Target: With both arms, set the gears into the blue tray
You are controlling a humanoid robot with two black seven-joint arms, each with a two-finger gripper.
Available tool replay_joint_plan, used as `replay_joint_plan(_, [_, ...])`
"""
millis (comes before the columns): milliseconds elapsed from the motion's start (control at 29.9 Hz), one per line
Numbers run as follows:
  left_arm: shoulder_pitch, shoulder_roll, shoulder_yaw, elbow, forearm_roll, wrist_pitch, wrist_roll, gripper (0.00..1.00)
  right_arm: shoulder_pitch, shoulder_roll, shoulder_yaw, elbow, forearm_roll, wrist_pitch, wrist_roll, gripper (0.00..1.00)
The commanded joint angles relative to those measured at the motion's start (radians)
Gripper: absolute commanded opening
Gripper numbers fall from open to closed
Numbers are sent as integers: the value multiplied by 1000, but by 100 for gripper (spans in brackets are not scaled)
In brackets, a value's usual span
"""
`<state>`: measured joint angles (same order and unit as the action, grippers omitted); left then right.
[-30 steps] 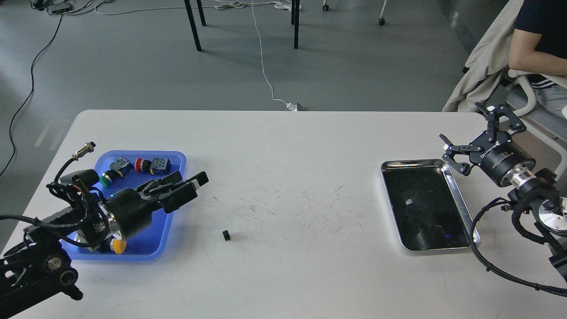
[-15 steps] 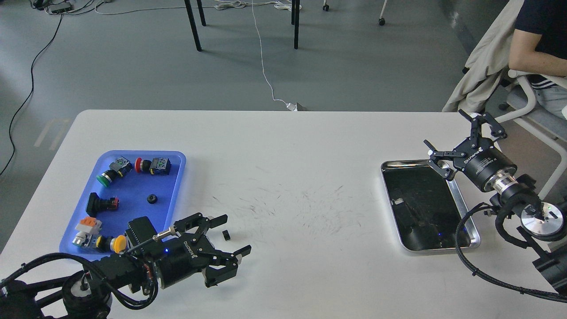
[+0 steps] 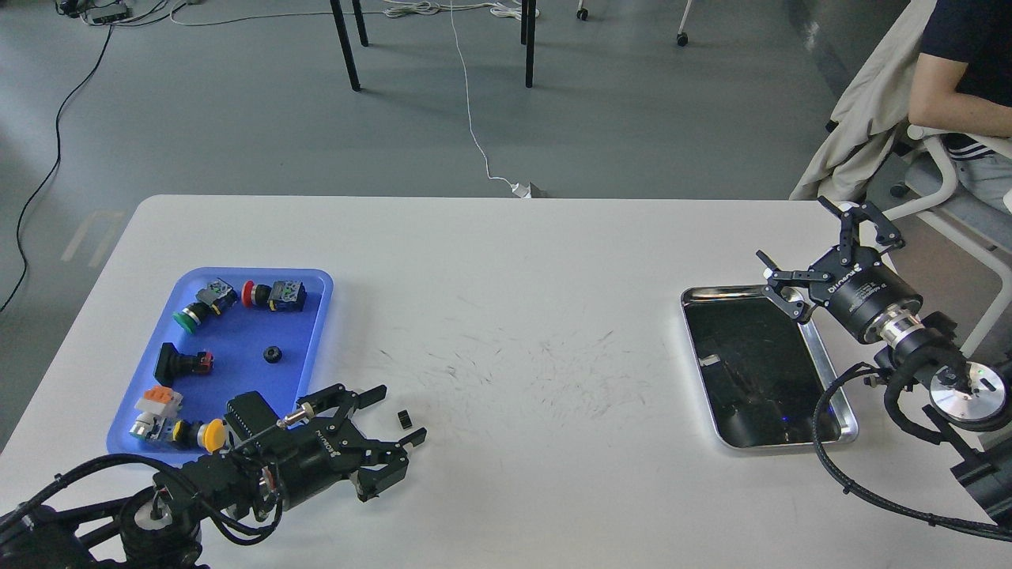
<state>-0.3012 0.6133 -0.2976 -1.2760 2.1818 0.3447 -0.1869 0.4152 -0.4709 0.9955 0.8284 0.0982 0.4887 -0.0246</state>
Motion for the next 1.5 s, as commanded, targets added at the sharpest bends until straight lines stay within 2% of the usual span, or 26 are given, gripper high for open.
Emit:
replay_joint_plan(0, [1, 0, 1, 7, 0, 0, -2, 36, 0, 0, 0, 1, 0, 0, 0, 99])
replay_joint_plan(100, [2, 2, 5, 7, 0, 0, -3, 13, 0, 0, -1, 1, 0, 0, 2, 99])
replay_joint_plan(134, [5, 2, 5, 6, 0, 0, -3, 9, 0, 0, -1, 1, 0, 0, 2, 99])
replay_joint_plan(201, [13, 11, 3, 4, 0, 2, -3, 6, -1, 0, -1, 1, 0, 0, 0, 99])
replay_joint_plan(301, [4, 40, -20, -22, 0, 25, -6, 5, -1, 0, -1, 3, 0, 0, 0, 99])
replay_joint_plan(401, [-38, 147, -92, -104, -16, 34, -8, 5, 0, 0, -1, 3, 0, 0, 0, 99])
replay_joint_plan(535, [-79, 256, -127, -164, -230, 33, -19, 6, -1, -5, 0, 3, 0, 0, 0, 99])
replay_joint_plan(702, [-69, 293, -127, -135, -394, 46, -58, 6, -1, -5, 0, 3, 0, 0, 2, 99])
replay_joint_plan(1070, [-3, 244, -112, 16, -485, 102, -62, 9, -1, -3, -1, 5, 0, 0, 0, 99])
replay_joint_plan(1103, [8, 240, -112, 26, -484, 102, -63, 13, -1, -3, -1, 5, 0, 0, 0, 99])
replay_joint_plan(1137, [16, 240, -112, 27, -484, 103, -63, 21, -1, -3, -1, 5, 0, 0, 2, 99])
replay_joint_plan(1170, [22, 238, -112, 27, -485, 103, -63, 49, -1, -3, -1, 5, 0, 0, 0, 99])
replay_joint_plan(1203, [24, 238, -114, 29, -488, 105, -65, 84, 0, -3, -1, 5, 0, 0, 0, 99])
replay_joint_plan(1237, [24, 238, -114, 29, -488, 106, -72, 100, 0, -3, -1, 5, 0, 0, 0, 99])
replay_joint_plan(1471, [21, 238, -130, 29, -490, 108, -80, 100, 0, -6, -1, 6, 0, 0, 0, 99])
